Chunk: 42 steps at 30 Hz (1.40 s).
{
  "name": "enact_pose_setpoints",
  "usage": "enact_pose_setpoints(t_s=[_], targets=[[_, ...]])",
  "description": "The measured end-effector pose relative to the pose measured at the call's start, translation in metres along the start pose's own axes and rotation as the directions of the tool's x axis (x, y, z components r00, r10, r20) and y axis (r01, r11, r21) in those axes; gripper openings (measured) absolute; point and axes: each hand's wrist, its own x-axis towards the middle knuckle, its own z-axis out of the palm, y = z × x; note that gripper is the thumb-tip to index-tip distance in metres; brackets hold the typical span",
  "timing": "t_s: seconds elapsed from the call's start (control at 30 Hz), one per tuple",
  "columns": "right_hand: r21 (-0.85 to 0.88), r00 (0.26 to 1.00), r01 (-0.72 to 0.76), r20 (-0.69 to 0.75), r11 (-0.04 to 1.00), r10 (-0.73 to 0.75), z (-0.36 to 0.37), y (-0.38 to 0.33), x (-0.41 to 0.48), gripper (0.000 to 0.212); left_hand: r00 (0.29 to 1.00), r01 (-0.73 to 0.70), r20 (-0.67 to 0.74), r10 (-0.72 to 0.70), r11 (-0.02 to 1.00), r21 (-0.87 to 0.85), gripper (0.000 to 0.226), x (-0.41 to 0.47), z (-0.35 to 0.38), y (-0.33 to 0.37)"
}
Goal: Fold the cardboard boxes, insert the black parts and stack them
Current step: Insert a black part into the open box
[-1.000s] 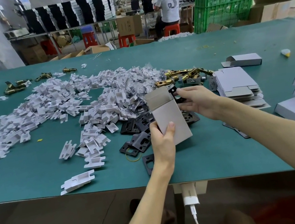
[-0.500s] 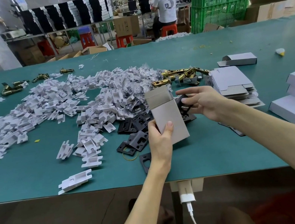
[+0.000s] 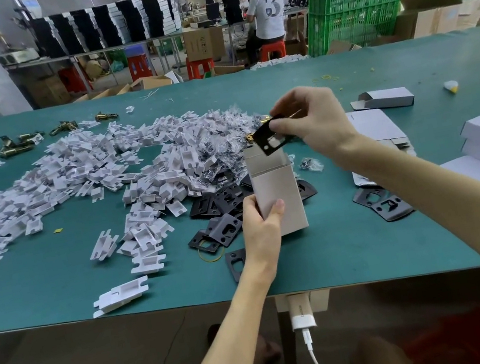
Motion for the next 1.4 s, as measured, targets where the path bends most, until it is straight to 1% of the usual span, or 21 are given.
enact_pose_setpoints(t_s=[0.07, 0.13, 0.23, 0.3, 0.4, 0.47, 0.57, 0.67, 0.77, 0.9, 0.97, 1.0, 1.07, 1.1, 1.13, 1.17, 1.2, 1.27, 1.3, 1.33, 1.4], targets=[[-0.159, 0.994, 0.088, 0.077, 0.983, -0.077, 0.009, -0.002, -0.002, 0.019, 1.0, 0.001, 0.005, -0.001, 1.0, -0.005, 0.015, 0.0, 0.0, 0.0], [-0.323, 0.973, 0.185, 0.191, 0.928, -0.128, 0.015, -0.005, -0.002, 0.025, 1.0, 0.003, 0.01, -0.003, 1.0, -0.002, 0.015, -0.001, 0.0, -0.001], [-0.457, 0.933, 0.276, 0.34, 0.845, -0.121, 0.016, -0.01, 0.002, 0.02, 1.0, 0.007, 0.009, -0.007, 1.0, -0.006, 0.015, -0.001, -0.001, 0.0], [-0.461, 0.917, 0.27, 0.392, 0.845, -0.079, 0.014, -0.01, 0.002, 0.019, 1.0, 0.01, 0.008, -0.01, 1.0, -0.005, 0.015, -0.001, -0.001, 0.0], [-0.483, 0.901, 0.27, 0.432, 0.833, -0.042, 0.013, -0.008, 0.002, 0.016, 1.0, 0.013, 0.007, -0.012, 1.0, -0.004, 0.015, -0.001, -0.001, 0.0], [-0.499, 0.9, 0.266, 0.434, 0.825, -0.027, 0.011, -0.005, 0.004, 0.013, 1.0, 0.013, 0.01, -0.013, 1.0, -0.003, 0.015, -0.001, -0.001, 0.001], [-0.467, 0.912, 0.211, 0.41, 0.858, -0.002, 0.007, -0.004, 0.008, 0.009, 1.0, 0.013, 0.015, -0.013, 1.0, 0.002, 0.015, -0.001, -0.001, 0.001], [-0.457, 0.888, 0.203, 0.459, 0.866, 0.035, 0.005, -0.003, 0.008, 0.01, 1.0, 0.012, 0.014, -0.012, 1.0, 0.003, 0.015, -0.001, -0.001, 0.0], [-0.492, 0.842, 0.262, 0.538, 0.83, 0.053, 0.007, -0.001, 0.002, 0.011, 1.0, 0.017, 0.014, -0.017, 1.0, -0.003, 0.016, -0.001, 0.0, 0.0], [-0.528, 0.805, 0.373, 0.594, 0.763, 0.018, 0.011, 0.0, -0.004, 0.022, 1.0, 0.022, 0.007, -0.022, 1.0, -0.006, 0.017, -0.001, 0.0, 0.0], [-0.513, 0.827, 0.358, 0.563, 0.78, -0.009, 0.009, 0.001, -0.003, 0.021, 1.0, 0.02, 0.006, -0.02, 1.0, -0.001, 0.016, -0.001, 0.0, 0.0], [-0.489, 0.861, 0.321, 0.508, 0.811, -0.035, 0.006, 0.004, -0.001, 0.021, 1.0, 0.017, 0.008, -0.017, 1.0, 0.001, 0.016, -0.001, 0.0, 0.0], [-0.428, 0.946, 0.218, 0.314, 0.877, -0.081, 0.001, 0.015, 0.008, 0.019, 1.0, 0.015, 0.011, -0.015, 1.0, 0.003, 0.015, -0.001, 0.0, 0.001], [-0.413, 0.975, 0.156, 0.21, 0.897, -0.072, -0.001, 0.025, 0.013, 0.018, 1.0, 0.015, 0.01, -0.016, 1.0, 0.003, 0.015, -0.001, 0.0, 0.001], [-0.428, 0.99, 0.093, 0.137, 0.899, -0.037, -0.003, 0.037, 0.017, 0.016, 1.0, 0.016, 0.009, -0.016, 1.0, 0.002, 0.016, -0.001, 0.0, 0.001], [-0.476, 0.994, 0.036, 0.108, 0.879, 0.018, -0.003, 0.052, 0.02, 0.016, 1.0, 0.016, 0.009, -0.016, 1.0, 0.001, 0.016, -0.001, 0.0, 0.001], [-0.536, 0.989, -0.022, 0.114, 0.844, 0.098, -0.002, 0.068, 0.023, 0.022, 1.0, 0.014, 0.009, -0.014, 1.0, -0.003, 0.017, -0.001, 0.001, 0.001], [-0.634, 0.953, -0.114, 0.149, 0.765, 0.265, 0.003, 0.098, 0.024, 0.042, 1.0, 0.013, 0.013, -0.013, 1.0, -0.008, 0.018, -0.001, 0.001, 0.0], [-0.673, 0.936, -0.13, 0.157, 0.728, 0.313, 0.006, 0.11, 0.024, 0.05, 1.0, 0.011, 0.017, -0.011, 1.0, -0.006, 0.018, 0.0, 0.0, 0.0], [-0.706, 0.927, -0.134, 0.16, 0.695, 0.34, 0.01, 0.12, 0.024, 0.053, 1.0, 0.006, 0.021, -0.006, 1.0, 0.002, 0.019, 0.0, 0.0, -0.001], [-0.741, 0.922, -0.121, 0.163, 0.66, 0.351, 0.016, 0.135, 0.025, 0.046, 1.0, -0.006, 0.025, 0.006, 1.0, 0.026, 0.02, 0.001, 0.0, -0.002]])
